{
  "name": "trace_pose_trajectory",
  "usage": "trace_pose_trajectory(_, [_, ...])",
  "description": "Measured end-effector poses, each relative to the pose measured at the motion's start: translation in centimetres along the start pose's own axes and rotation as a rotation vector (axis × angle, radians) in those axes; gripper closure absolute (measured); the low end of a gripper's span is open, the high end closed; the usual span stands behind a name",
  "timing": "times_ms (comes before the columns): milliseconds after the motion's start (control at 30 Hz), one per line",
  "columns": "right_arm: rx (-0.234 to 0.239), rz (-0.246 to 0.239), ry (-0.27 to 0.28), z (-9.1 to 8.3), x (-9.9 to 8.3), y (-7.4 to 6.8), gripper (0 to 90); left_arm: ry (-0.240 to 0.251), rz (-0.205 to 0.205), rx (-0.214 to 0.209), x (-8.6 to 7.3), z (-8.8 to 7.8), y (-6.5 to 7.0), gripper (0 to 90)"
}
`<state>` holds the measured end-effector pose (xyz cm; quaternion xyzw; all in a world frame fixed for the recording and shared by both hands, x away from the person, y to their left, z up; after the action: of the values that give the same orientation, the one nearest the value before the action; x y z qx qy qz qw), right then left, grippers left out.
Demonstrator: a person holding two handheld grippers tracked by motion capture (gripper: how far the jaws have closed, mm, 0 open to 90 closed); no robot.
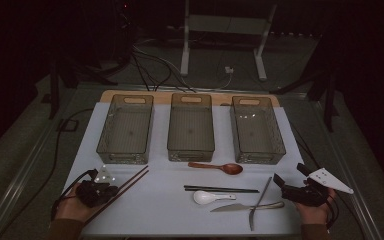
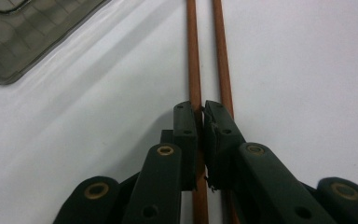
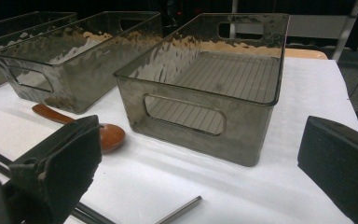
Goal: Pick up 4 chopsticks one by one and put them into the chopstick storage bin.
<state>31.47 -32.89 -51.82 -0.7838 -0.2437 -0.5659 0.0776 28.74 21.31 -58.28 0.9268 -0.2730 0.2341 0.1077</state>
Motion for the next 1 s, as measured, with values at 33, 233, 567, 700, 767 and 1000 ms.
trace_pose_trajectory(33, [0.001,0.000,-0.001,0.0,0.0,0.0,0.0,0.002,0.003,0.002,0.0,0.0,0.0,85.8])
trace_pose_trajectory(233, [-0.001,0.000,0.003,-0.1,0.0,0.0,0.0,0.007,0.020,0.010,0.0,0.0,0.1,86.1])
trace_pose_trajectory(567, [-0.006,0.005,0.004,-0.1,0.0,0.1,0.0,0.042,0.014,0.018,0.6,-1.0,-0.1,86.1])
trace_pose_trajectory(700, [-0.007,0.004,0.004,-0.1,0.0,0.1,0.0,0.061,0.015,0.012,1.2,-1.7,0.1,86.1])
trace_pose_trajectory(767, [-0.009,0.007,0.004,-0.2,0.0,0.1,0.0,0.069,0.014,0.011,1.5,-2.0,0.1,86.1])
trace_pose_trajectory(1000, [-0.010,0.008,0.005,-0.2,0.0,0.2,0.0,0.094,0.005,0.010,2.4,-2.9,0.1,86.1])
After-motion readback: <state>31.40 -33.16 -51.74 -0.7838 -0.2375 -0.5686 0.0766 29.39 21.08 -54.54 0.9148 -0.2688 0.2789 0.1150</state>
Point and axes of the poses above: each handheld gripper's, and its own axes: z roughly forward along the jaws, x roughly out of its top, y roughly to its right, the point moved 9 cm from there along z, roughly forward along the jaws, and after that the axes turned 14 degrees about -z, right-handed, at the moved point
